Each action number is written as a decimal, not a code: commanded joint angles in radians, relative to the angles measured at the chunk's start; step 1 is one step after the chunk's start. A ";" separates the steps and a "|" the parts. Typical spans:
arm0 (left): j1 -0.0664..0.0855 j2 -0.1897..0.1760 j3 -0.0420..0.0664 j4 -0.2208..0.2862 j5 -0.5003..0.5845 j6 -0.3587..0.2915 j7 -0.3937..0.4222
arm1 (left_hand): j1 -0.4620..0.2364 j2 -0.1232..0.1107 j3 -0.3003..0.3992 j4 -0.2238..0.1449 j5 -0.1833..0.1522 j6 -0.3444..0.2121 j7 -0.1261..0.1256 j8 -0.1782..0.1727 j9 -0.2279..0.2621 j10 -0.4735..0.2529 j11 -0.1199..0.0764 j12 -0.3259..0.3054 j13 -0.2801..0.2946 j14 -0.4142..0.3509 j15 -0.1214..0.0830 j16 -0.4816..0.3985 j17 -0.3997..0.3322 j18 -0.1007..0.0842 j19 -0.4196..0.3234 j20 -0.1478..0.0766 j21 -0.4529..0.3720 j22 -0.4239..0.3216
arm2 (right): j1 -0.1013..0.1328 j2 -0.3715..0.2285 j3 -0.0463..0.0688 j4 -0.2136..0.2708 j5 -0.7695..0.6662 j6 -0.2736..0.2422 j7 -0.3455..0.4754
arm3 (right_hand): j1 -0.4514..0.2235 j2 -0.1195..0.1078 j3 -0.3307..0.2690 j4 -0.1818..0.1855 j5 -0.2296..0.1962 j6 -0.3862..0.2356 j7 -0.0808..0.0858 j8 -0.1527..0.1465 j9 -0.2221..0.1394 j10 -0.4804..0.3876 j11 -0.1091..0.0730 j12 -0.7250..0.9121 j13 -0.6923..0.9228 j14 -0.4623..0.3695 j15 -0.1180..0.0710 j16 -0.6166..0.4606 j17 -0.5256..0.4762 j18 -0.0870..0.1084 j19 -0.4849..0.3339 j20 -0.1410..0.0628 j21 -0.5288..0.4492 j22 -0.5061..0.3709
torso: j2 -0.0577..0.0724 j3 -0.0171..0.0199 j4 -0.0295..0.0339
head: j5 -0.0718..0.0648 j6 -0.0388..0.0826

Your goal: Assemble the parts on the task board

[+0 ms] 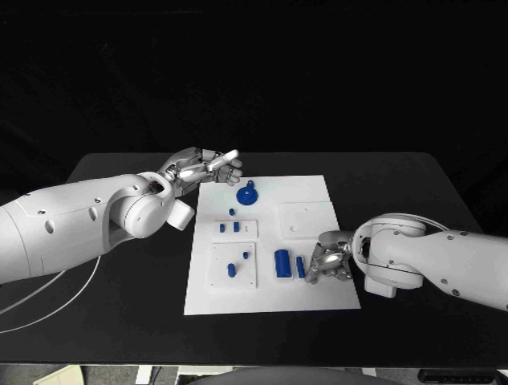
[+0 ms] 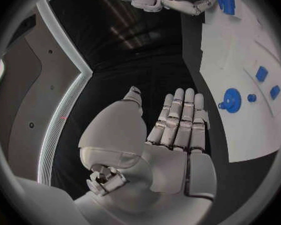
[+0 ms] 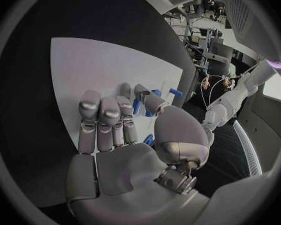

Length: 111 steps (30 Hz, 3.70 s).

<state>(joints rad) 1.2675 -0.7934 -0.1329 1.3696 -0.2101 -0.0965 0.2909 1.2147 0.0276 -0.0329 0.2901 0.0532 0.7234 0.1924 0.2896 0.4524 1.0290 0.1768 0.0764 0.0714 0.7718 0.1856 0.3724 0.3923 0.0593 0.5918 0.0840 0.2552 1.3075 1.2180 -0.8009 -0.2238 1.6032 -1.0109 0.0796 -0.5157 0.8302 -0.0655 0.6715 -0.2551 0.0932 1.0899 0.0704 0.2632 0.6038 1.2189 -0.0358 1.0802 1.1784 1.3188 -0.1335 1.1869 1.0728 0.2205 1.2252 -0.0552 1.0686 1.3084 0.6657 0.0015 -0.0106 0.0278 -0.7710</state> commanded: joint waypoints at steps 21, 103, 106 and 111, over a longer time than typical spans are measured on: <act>0.000 0.000 0.001 0.002 0.004 0.015 0.004 | 0.030 0.002 -0.011 0.001 0.007 0.006 0.012 0.006 -0.003 0.008 0.002 -0.006 -0.001 0.003 0.003 0.005 -0.002 0.009 0.009 0.003 -0.009 0.015 | -0.006 -0.028 -0.005 0.003 0.009 -0.052 0.119 | -0.024 -0.066 -0.097 -0.028 0.030 -0.008 0.007 -0.007 -0.007 -0.003 0.002 -0.005 -0.002 0.000 -0.003 -0.007 -0.001 0.041 0.007 -0.005 0.001 0.005 | 0.000 0.0011 -0.0010 | 0.001 0.003; 0.035 0.110 0.005 -0.336 0.191 -0.092 0.080 | 0.174 -0.069 -0.034 0.002 0.017 -0.017 -0.066 -0.013 -0.032 -0.080 -0.063 -0.014 -0.006 -0.055 -0.034 -0.040 -0.032 -0.059 -0.012 -0.027 -0.054 0.018 | 0.006 0.219 0.182 -0.755 0.725 -0.175 0.798 | 0.122 0.011 -0.180 -0.034 0.075 -0.295 0.084 -0.080 -0.024 -0.348 0.191 -0.834 -0.861 -0.557 0.288 -0.812 -0.544 -0.070 -0.702 0.250 -0.725 -0.355 | -0.063 -0.0008 0.0000 | 0.025 0.206; 0.034 0.117 0.005 -0.344 0.191 -0.087 0.081 | 0.168 -0.069 -0.031 0.002 0.017 -0.016 -0.068 -0.013 -0.032 -0.089 -0.065 -0.012 -0.005 -0.063 -0.035 -0.046 -0.034 -0.059 -0.019 -0.024 -0.060 0.019 | 0.004 0.217 0.182 -0.750 0.723 -0.183 0.803 | 0.113 0.014 -0.197 -0.031 0.075 -0.302 0.082 -0.077 -0.036 -0.330 0.193 -0.889 -0.922 -0.561 0.291 -0.846 -0.581 -0.072 -0.724 0.259 -0.747 -0.363 | -0.065 0.0017 -0.0002 | 0.028 0.209; 0.032 0.114 0.004 -0.344 0.169 -0.079 0.054 | -0.241 -0.028 0.033 -0.290 -0.053 -0.723 -0.192 -0.290 -0.452 -1.029 -0.177 -0.076 -0.071 -0.772 -0.186 -0.372 -0.392 -0.059 -0.592 -0.084 -0.255 -0.392 | 0.005 0.214 0.182 -0.747 0.709 -0.175 0.768 | -0.830 0.065 -0.672 0.255 -0.093 -1.090 -0.070 -0.263 -0.604 -1.219 0.036 -1.080 -1.178 -1.319 0.133 -1.187 -1.073 -0.221 -1.225 0.055 -1.069 -1.308 | -0.063 0.0008 -0.0003 | 0.028 0.208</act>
<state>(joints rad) 1.2993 -0.6797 -0.1292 1.0248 -0.0405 -0.1755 0.3460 1.3546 -0.0385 -0.0570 0.2702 0.0647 0.6535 0.1161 0.2581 0.3874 0.8656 0.1061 0.0619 0.0612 0.6538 0.1405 0.3006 0.3300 0.0150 0.5261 0.0568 0.1797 1.2894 1.2223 -0.5876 -0.0421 0.8572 -0.3009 -0.0977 0.2539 0.8792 -0.0437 0.4319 -0.2655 0.1574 0.7235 0.1434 0.1750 0.5102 0.8407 0.1444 0.1449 0.1974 0.7043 0.1470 0.3004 0.4314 0.1490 0.4581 0.1935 0.2893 0.8692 0.6027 0.0030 -0.0109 0.0569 -0.5620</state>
